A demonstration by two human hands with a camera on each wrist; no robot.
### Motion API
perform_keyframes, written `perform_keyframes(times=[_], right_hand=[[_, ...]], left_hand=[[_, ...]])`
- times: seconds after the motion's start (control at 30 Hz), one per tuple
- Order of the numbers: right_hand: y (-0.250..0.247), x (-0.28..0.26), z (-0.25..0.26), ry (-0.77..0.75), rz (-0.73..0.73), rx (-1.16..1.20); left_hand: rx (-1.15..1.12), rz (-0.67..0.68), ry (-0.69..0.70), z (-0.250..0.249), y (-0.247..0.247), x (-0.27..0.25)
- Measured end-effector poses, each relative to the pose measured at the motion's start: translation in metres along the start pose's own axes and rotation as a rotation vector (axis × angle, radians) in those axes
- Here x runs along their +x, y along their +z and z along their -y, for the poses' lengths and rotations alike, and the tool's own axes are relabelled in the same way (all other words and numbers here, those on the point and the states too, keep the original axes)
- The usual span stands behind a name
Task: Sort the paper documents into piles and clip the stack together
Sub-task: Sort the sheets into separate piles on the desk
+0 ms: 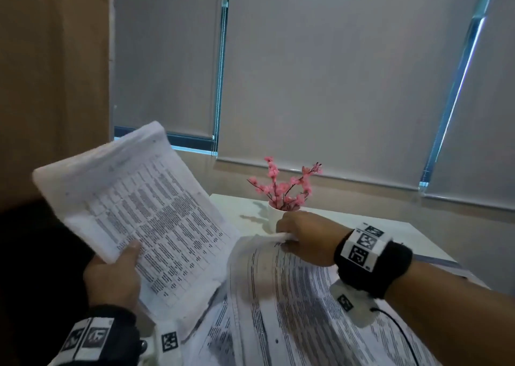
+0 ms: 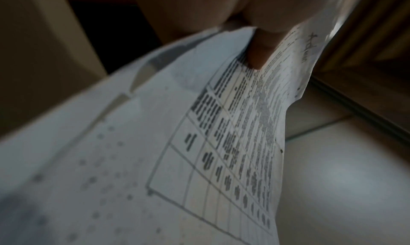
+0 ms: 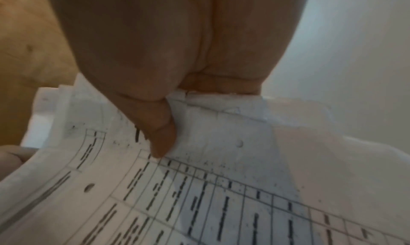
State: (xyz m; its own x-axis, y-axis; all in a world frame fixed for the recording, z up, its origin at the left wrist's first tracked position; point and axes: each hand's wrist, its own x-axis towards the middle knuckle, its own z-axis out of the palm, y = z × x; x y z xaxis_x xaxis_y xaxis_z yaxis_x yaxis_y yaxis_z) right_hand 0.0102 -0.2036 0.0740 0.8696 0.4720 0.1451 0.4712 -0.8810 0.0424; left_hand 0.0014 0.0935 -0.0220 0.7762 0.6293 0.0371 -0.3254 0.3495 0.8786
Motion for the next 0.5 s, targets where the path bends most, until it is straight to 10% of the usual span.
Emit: perform_keyframes(times=[0.3, 0.5], right_hand=[[-0.110, -0.029, 0.024, -0.166, -0.514, -0.231], [-0.134, -0.038, 0.027, -0.281, -0.604, -0.218]], left_hand=[[0.222, 0.504, 0.112, -0.031, 0.047, -0.060], [0.112, 0.771, 0.150, -0.044, 0.060, -0.090]])
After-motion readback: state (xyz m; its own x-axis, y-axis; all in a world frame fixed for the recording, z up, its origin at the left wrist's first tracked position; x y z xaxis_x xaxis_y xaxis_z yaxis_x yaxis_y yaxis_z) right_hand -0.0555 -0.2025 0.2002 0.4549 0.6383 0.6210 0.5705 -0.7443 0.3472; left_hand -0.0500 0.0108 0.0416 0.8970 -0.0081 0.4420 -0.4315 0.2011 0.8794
